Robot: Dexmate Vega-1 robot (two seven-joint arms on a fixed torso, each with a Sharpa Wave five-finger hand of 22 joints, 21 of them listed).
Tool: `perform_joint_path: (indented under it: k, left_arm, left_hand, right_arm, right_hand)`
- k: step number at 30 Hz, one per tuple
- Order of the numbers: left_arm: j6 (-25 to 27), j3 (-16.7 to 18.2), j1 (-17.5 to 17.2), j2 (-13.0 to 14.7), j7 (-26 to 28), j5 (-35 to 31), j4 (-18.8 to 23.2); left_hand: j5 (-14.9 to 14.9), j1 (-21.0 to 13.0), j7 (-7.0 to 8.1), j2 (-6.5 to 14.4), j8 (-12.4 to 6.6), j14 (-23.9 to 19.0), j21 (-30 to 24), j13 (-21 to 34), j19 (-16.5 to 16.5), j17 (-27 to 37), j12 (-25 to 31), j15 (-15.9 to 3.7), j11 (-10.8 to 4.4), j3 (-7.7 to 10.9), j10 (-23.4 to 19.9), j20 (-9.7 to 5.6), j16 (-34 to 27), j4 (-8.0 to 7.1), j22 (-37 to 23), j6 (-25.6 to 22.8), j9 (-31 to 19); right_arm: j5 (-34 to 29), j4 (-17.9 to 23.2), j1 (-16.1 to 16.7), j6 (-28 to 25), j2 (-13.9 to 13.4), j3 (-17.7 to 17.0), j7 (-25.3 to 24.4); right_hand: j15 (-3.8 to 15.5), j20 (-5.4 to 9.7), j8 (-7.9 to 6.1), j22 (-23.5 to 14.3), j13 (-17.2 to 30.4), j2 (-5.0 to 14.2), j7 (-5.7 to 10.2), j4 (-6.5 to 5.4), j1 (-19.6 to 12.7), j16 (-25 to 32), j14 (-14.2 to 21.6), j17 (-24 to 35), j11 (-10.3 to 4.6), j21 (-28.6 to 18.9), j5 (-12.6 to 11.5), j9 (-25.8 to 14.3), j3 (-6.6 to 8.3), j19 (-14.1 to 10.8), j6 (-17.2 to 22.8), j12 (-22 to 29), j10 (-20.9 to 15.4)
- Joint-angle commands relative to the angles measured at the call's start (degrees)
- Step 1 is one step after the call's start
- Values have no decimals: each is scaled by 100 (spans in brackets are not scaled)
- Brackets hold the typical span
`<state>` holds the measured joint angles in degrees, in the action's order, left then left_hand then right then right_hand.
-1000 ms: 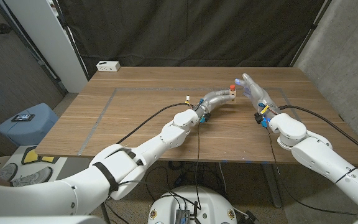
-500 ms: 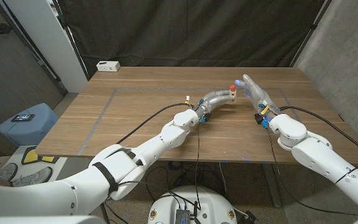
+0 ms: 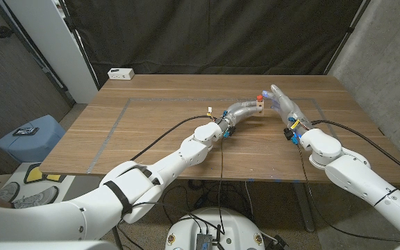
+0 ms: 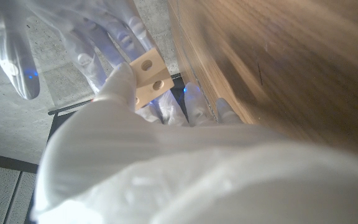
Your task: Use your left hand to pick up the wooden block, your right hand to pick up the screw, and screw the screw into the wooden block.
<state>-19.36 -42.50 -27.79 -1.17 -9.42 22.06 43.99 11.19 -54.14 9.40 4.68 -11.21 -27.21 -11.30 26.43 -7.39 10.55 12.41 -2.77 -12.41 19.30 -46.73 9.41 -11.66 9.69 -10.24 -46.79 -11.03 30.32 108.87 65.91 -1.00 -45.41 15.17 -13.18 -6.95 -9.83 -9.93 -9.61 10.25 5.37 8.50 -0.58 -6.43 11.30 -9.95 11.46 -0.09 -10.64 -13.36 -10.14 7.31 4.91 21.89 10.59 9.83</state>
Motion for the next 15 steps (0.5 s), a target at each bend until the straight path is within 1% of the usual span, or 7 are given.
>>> perform_joint_path:
  k: [1,5,10,11,15]
  left_arm:
    - [-22,1,12,-6,20,-7,-6]
    - [-21,-3,14,-9,19,-10,-8]
    - [8,-4,0,-4,28,-5,20]
    - [10,-4,-1,-5,23,-3,21]
    - [13,-11,-5,-3,32,-11,31]
  left_hand:
    - [33,-30,-59,26,-34,21,-43,16,-11,20,24,-311,7,7,-10,-7,1,-35,-25,-17,-16]
    - [36,-49,-60,29,-33,33,-42,18,-9,20,22,-311,10,11,9,-6,7,-29,-25,-14,-16]
    - [38,-81,-60,28,-30,43,-44,21,-14,18,28,-316,11,16,17,-13,13,-18,-25,-5,-16]
    - [37,-86,-42,26,-32,41,-43,22,-11,18,31,-315,11,15,18,-21,12,-19,-25,-9,-16]
    - [37,-88,-56,31,-31,43,-44,25,-14,21,35,-316,11,11,23,-10,12,-27,-25,-4,-16]
  right_arm:
    - [14,22,33,51,27,20,-7]
    - [12,19,33,65,43,31,-13]
    - [2,44,58,79,41,26,-29]
    - [-2,47,58,73,38,26,-33]
    - [-14,72,79,83,27,14,-44]
  right_hand:
    - [-18,6,-52,-18,9,-28,-11,0,26,29,-936,-5,28,-20,-37,-7,20,21,64,22,620]
    - [-14,23,-68,-18,9,-28,-51,1,24,29,-934,-7,31,-21,-40,-8,22,19,102,25,614]
    - [-12,30,-71,-18,9,-26,-69,2,22,29,-932,-8,24,-23,-44,-8,25,15,108,25,617]
    - [-15,29,-75,-18,9,-26,-74,3,22,29,-930,-8,28,-23,-44,-8,25,15,117,26,615]
    - [-12,32,-83,-18,9,-24,-84,4,20,29,-929,-9,32,-25,-47,-8,27,9,139,28,609]
